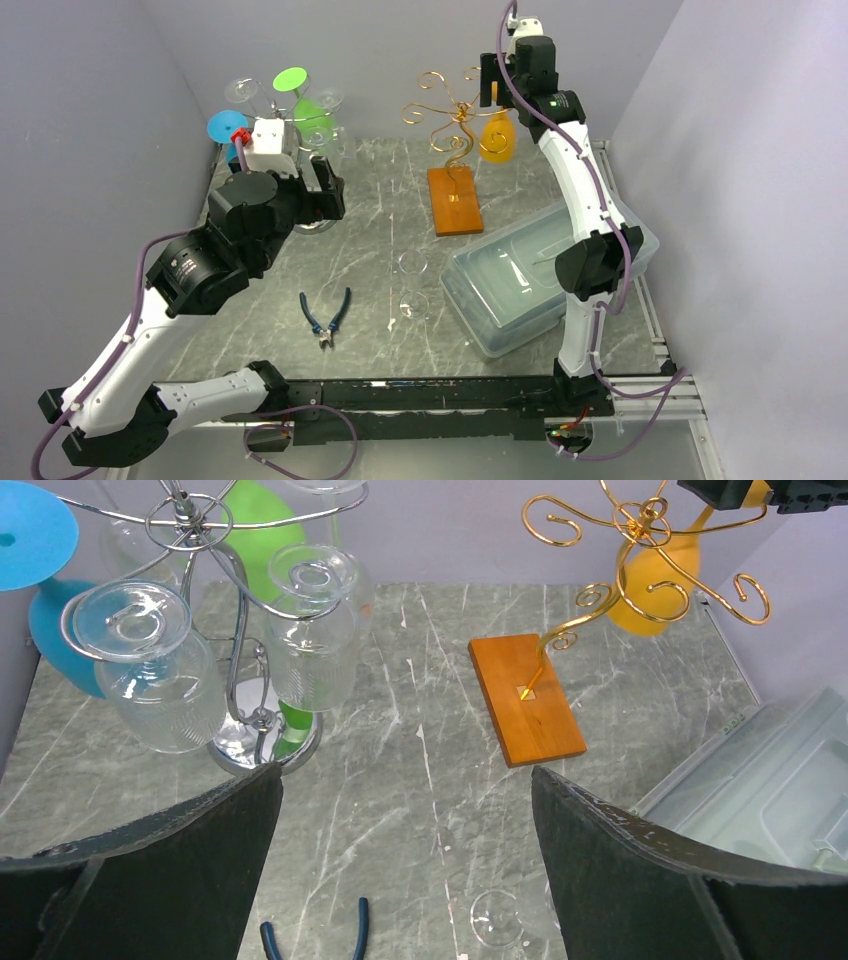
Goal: Take the wine glass off the wine glass rack
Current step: Pick up the wine glass from the wine rack.
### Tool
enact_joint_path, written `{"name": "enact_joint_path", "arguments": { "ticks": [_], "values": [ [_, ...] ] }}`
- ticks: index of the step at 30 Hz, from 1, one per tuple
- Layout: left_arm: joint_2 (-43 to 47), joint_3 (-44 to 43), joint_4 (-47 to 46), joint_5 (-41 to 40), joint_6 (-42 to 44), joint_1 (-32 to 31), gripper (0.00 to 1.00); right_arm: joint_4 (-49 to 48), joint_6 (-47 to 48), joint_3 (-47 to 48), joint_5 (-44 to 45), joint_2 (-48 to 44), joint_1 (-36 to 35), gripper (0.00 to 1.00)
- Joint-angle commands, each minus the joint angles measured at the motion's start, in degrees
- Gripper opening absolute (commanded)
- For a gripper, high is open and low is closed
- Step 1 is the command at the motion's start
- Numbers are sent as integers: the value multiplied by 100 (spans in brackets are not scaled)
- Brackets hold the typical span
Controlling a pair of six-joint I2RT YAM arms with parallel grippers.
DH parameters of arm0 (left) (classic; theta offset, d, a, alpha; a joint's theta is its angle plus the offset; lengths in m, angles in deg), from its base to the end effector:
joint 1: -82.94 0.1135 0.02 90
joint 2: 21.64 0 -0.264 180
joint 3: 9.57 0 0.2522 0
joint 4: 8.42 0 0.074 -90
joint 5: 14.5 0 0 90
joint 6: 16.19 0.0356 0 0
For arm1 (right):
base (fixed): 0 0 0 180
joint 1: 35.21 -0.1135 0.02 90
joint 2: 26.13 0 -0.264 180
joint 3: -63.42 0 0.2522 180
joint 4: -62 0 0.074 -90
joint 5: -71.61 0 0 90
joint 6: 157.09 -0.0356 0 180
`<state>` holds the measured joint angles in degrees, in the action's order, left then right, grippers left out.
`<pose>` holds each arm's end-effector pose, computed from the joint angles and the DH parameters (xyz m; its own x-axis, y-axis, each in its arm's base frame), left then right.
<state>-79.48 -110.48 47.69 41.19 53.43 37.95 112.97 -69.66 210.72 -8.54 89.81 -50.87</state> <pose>0.1305 -0.1021 0.4859 -0.2177 -0.1891 -0.9575 0.1278 0.9671 -0.2200 0.4384 0.1166 0.4455 -0.3278 -0.0460 -0.9436 -0.0962 0.9952 -0.0151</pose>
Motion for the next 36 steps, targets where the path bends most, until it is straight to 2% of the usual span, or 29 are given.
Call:
{"name": "enact_joint_path", "arguments": {
  "ticks": [1, 20, 36],
  "values": [
    [28, -166, -183, -30, 96, -18, 99, -142, -32, 294, -71, 0, 37, 85],
    [36, -126, -244, 0, 69, -18, 100, -170, -63, 391, 190, -226, 46, 60],
    [10, -135, -240, 24, 54, -13, 99, -219, -261, -4, 249, -676, 113, 53]
  ]
}}
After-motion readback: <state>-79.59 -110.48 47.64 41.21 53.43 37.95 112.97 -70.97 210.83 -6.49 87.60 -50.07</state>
